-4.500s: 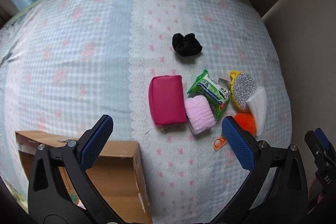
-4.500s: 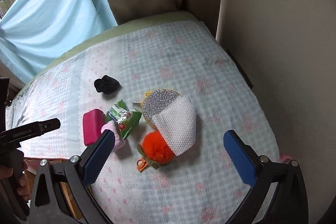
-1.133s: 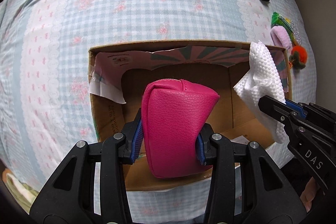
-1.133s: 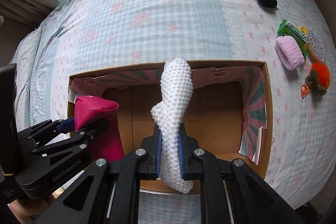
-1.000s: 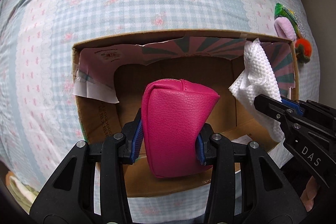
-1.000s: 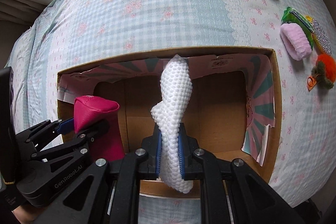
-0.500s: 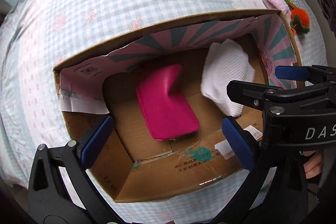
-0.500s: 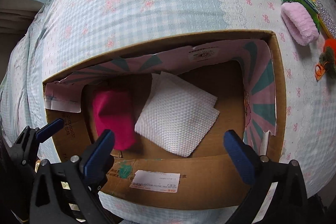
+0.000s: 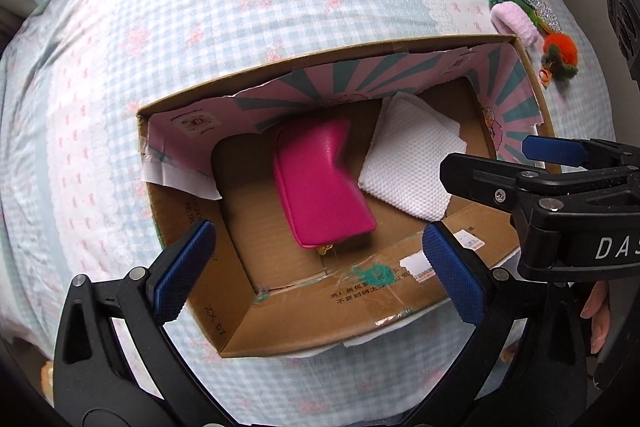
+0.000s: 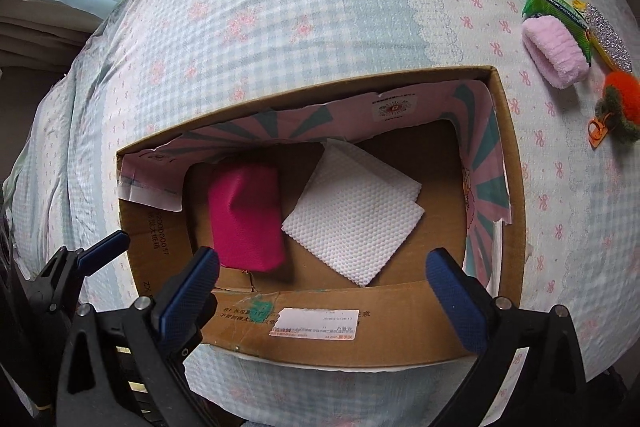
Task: Organize soft objects
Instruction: 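Lift both tools away from the box back toward the items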
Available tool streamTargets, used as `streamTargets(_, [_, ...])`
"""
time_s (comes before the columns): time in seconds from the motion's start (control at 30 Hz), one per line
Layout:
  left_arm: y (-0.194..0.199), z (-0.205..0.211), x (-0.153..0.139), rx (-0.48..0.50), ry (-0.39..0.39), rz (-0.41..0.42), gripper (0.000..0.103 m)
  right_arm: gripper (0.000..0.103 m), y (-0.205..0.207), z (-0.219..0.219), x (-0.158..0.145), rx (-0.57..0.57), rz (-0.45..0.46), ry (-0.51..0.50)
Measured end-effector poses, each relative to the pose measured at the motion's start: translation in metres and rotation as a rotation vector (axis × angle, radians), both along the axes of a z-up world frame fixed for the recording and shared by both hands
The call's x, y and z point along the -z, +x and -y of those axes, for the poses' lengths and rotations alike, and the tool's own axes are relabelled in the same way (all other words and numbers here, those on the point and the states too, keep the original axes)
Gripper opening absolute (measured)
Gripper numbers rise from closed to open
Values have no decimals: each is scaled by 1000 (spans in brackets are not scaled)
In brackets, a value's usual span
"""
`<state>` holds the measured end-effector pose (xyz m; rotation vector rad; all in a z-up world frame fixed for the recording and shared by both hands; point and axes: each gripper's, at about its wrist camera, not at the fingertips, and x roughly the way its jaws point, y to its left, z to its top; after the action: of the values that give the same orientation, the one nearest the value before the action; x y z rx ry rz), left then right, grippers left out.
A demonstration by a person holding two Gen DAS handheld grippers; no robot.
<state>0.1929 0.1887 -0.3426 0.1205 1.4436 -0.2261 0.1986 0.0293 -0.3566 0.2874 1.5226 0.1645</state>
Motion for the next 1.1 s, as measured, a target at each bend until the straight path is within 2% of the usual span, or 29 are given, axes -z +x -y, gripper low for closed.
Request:
streamTargets(0.17, [-20, -9, -37, -18, -18, 63, 103, 103, -20, 0, -42, -5, 86, -24])
streamTargets(0.47, [-72, -13, -131, -59, -66, 234, 103, 103, -86, 18, -158, -13, 345, -153])
streamTargets(0.6, [-98, -15, -181, -95, -89, 338, 103, 103, -119, 34, -209, 6, 466, -192])
streamTargets(0.73, [-126, -16, -228, -140, -116, 454, 103, 103, -151, 46, -254, 38, 597, -295])
streamTargets(0.87, [-144, -15, -259, -155, -136, 535, 103, 103, -168, 63, -277, 86, 643, -302])
streamTargets(1.1, [-149, -5, -286, -160, -174, 585, 103, 103, -190, 90, -297, 178, 712, -316])
